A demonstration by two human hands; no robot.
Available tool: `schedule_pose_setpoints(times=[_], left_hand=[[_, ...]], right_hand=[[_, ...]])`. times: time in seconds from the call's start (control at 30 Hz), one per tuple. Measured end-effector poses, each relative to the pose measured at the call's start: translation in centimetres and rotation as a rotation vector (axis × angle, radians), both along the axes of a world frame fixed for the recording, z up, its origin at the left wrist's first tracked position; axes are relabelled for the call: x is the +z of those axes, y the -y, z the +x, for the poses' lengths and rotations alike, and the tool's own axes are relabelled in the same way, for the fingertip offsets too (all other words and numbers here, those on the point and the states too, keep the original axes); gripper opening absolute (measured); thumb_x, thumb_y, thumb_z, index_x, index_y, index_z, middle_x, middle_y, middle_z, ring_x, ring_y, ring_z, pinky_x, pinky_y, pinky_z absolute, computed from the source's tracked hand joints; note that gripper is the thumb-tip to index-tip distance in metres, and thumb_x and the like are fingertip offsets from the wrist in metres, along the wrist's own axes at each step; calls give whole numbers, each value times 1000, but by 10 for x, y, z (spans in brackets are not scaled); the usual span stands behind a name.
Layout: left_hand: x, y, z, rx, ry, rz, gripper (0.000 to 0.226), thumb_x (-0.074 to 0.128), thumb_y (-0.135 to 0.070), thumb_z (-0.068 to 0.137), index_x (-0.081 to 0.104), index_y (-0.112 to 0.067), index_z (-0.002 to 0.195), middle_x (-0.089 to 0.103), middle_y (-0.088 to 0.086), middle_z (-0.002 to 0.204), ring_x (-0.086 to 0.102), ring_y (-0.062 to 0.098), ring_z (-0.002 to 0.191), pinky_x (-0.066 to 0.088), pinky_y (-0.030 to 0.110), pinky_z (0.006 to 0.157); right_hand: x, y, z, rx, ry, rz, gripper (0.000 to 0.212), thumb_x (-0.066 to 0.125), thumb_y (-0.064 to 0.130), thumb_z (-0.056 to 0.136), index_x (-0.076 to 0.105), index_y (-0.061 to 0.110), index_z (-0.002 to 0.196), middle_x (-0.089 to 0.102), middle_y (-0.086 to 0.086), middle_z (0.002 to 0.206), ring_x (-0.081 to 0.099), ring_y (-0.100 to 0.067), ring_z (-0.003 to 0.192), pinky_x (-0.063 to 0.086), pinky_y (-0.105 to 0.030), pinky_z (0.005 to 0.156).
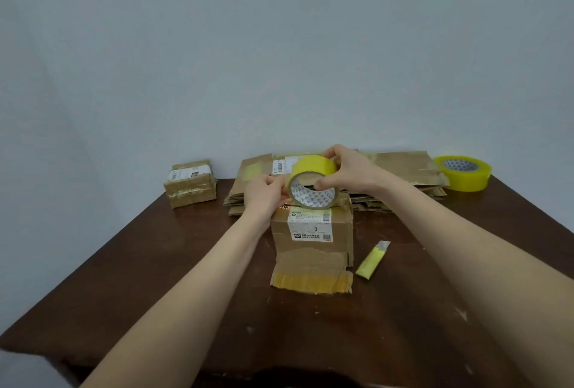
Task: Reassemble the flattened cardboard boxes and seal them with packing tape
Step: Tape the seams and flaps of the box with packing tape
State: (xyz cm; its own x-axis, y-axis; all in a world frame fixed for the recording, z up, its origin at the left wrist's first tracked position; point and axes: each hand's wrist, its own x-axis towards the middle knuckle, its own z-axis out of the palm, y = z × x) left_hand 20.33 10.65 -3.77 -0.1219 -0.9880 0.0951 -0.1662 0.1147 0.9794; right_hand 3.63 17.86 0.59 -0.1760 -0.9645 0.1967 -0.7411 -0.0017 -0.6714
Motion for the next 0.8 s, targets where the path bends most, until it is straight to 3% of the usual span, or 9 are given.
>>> schedule_pose_setpoints(times=[0.1, 0.2, 0.37, 0.5, 0.6, 0.7, 0.8], left_hand=[[-8, 2, 0, 16, 98, -50, 35, 60, -29, 84, 50, -12, 56, 67, 15, 66, 69, 34, 74, 56, 48, 80], [-3, -6, 2, 59, 1, -7, 25, 49, -6, 89, 51, -6, 65, 64, 8, 65, 69, 27, 74, 57, 38, 79], [-1, -11, 1, 82, -119, 24, 27, 46, 1, 91, 49, -7, 66, 61, 11, 69, 66, 23, 72, 57, 29, 72], [-7, -1, 10, 139, -287, 139, 25, 43, 2, 93, 48, -4, 70, 52, 12, 67, 59, 20, 63, 58, 35, 75], [-16, 7, 18, 161, -183, 157, 18, 44, -4, 93, 51, -4, 77, 52, 7, 69, 53, 15, 55, 54, 25, 56], [-27, 9, 23, 169, -28, 175, 17, 47, -8, 89, 53, -8, 73, 51, 5, 68, 45, 15, 48, 43, 25, 49], [-36, 9, 25, 155, -8, 183, 25, 46, -4, 85, 46, -10, 60, 44, 5, 59, 38, 17, 45, 33, 25, 47]], right_hand=[[2, 4, 4, 3, 83, -105, 48, 84, 38, 67, 55, 23, 103, 60, 2, 94, 55, -17, 82, 46, -32, 71], [5, 4, 2, 13, -33, -115, 47, 80, 50, 67, 60, 28, 103, 57, 6, 95, 52, -15, 88, 40, -30, 71], [6, 6, 3, -7, -129, -108, 53, 74, 62, 64, 64, 34, 108, 60, 3, 112, 53, -18, 101, 45, -34, 81], [13, 6, 9, -7, -307, -35, 61, 71, 66, 67, 62, 40, 121, 58, 4, 131, 52, -21, 120, 47, -41, 97], [16, 7, 13, 17, -369, -5, 59, 66, 67, 73, 58, 43, 126, 56, 5, 134, 55, -15, 108, 46, -36, 93], [13, 7, 16, 66, -399, -8, 57, 56, 73, 77, 55, 47, 128, 56, 8, 135, 51, -11, 88, 46, -36, 92], [9, 8, 18, 72, -407, -15, 56, 54, 71, 80, 53, 46, 129, 54, 8, 139, 54, -18, 114, 44, -37, 95]])
